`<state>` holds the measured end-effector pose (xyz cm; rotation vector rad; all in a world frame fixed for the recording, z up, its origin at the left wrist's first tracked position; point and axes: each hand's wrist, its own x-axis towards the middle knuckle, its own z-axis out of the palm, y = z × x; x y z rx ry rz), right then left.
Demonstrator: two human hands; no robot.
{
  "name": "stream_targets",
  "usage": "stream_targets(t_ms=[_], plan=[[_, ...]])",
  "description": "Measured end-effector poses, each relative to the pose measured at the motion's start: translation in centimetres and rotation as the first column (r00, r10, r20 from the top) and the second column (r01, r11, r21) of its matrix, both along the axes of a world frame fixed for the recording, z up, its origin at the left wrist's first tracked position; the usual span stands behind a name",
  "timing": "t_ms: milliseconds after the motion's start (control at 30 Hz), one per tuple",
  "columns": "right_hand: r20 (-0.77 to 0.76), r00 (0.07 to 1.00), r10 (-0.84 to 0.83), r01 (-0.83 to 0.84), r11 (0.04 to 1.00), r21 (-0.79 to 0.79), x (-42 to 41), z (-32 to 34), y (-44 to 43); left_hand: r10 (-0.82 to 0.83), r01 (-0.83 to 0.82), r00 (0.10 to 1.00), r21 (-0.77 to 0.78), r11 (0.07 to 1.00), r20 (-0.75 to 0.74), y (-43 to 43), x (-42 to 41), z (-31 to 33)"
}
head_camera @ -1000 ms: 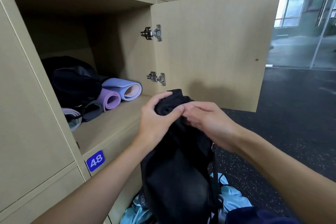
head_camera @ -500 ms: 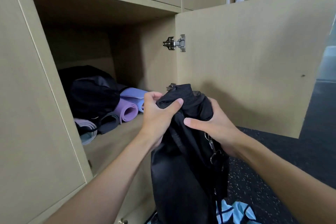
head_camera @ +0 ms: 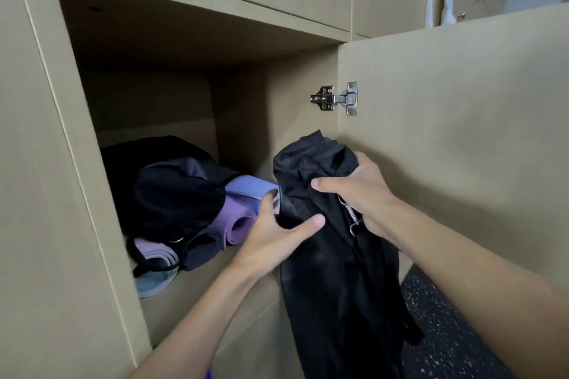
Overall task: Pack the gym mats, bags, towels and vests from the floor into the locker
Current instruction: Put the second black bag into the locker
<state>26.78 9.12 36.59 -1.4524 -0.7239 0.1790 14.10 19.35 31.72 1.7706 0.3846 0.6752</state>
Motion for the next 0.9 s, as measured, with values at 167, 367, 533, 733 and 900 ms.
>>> stream_targets(t_ms=[167, 367, 533, 733, 900], plan=[[0.03, 0.999, -0.029, 0.029, 1.0, -0.007, 2.4, 1.1, 6.4, 0.018, -0.02, 0.968, 0.006, 1.0, 0.252, 2.0, 2.3, -0.2], [0.014, 0.892, 0.452, -0.424, 0.847, -0.32, 3.0, -0.5, 7.2, 0.234, -0.239, 0.888, -0.038, 0.97, 0.395, 5.2, 5.6, -0.9], [0.028, 0.882, 0.471, -0.449, 0.855, -0.259, 3.6, -3.3, 6.0, 0.316, -0.307, 0.847, -0.092, 0.947, 0.427, 6.8, 6.6, -1.6], [0.13, 0.976, 0.174, -0.164, 0.983, -0.086, 5.5, -3.4, 8.0, 0.21, -0.195, 0.898, -0.08, 0.978, 0.387, 8.0, 7.0, -1.5], [0.252, 0.966, -0.061, 0.073, 0.997, -0.04, 7.1, -1.9, 13.4, 0.243, -0.279, 0.941, 0.135, 0.951, 0.235, 8.9, 6.8, -2.2]])
